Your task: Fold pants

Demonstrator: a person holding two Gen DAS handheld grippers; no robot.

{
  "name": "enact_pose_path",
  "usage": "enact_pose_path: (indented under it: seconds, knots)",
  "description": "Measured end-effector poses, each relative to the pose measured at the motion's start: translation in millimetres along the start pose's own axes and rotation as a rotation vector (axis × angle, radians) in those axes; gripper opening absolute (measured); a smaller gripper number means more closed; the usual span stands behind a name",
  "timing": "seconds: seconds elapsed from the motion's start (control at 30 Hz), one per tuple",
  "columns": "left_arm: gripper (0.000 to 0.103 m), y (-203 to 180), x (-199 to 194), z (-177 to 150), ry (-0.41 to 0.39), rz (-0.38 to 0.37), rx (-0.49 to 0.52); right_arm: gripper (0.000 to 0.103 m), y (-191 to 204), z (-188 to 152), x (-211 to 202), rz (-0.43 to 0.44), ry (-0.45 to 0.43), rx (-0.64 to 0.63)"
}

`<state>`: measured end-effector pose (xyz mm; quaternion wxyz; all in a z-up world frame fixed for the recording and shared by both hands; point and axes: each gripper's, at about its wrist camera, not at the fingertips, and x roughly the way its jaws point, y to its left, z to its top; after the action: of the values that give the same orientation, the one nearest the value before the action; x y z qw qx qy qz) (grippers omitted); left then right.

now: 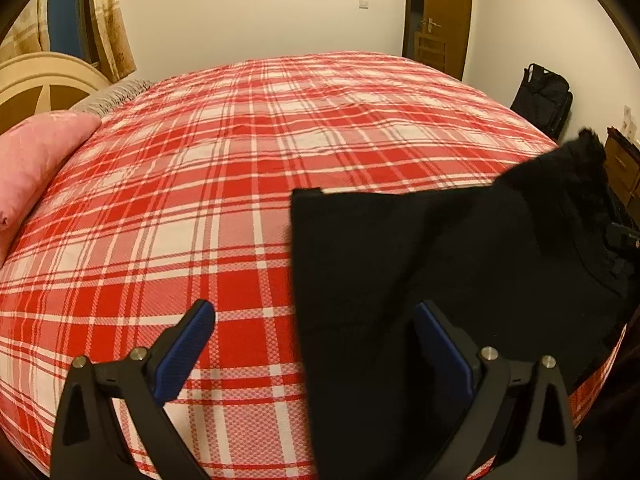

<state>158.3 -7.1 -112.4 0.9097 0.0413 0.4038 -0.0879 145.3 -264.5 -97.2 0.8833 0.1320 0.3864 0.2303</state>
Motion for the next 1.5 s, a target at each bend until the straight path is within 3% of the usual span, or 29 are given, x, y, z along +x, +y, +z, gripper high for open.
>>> enact_pose_path:
  seconds: [0.3, 0.4, 0.53, 0.6, 0.67, 0.73, 0.77, 0.83, 0.93, 1.0, 1.13, 1.33, 1.5]
  knots:
    - [0.102, -15, 2, -4, 0.012, -0.013, 0.033, 0.011, -42, -12, 20, 0.004, 0.080, 0.117]
    - [0.103, -22, 9, -8, 0.028, 0.004, 0.068, 0.022, -53, -15, 16, -0.009, 0.082, 0.153]
    - [0.103, -18, 13, -13, 0.042, 0.007, 0.065, 0.024, -51, -12, -6, -0.125, 0.020, 0.126]
    - [0.103, -16, 9, -14, 0.039, 0.005, 0.050, 0.024, -40, -2, -24, -0.118, -0.067, 0.109]
    - [0.103, -16, -2, -12, 0.002, 0.000, 0.033, 0.024, -24, 11, -28, -0.080, -0.101, 0.067]
    - [0.103, -18, -8, -10, -0.012, -0.017, 0.023, 0.026, -5, 25, -17, 0.002, -0.084, 0.016]
    - [0.103, -22, -13, -10, -0.024, -0.034, 0.022, 0.032, 2, 29, -8, 0.024, -0.066, -0.003]
    - [0.103, -31, -14, -11, -0.026, -0.047, 0.041, 0.035, 5, 36, 23, -0.012, 0.001, -0.018]
    - [0.103, -46, -11, -12, -0.037, -0.049, 0.075, 0.033, -24, 34, 60, -0.148, 0.094, 0.063]
    - [0.103, -51, -4, -12, -0.036, -0.043, 0.089, 0.033, -34, 25, 59, -0.120, 0.082, 0.091]
    - [0.103, -38, 3, 0, -0.043, -0.040, 0.049, 0.035, -17, 10, 40, -0.178, 0.079, -0.012]
    - [0.103, -12, 22, 27, -0.003, 0.010, -0.006, 0.036, 19, -9, 0, -0.089, 0.035, -0.136]
    - [0.103, -18, 39, 27, 0.008, 0.061, 0.027, 0.037, 28, -51, 1, -0.157, 0.128, -0.279]
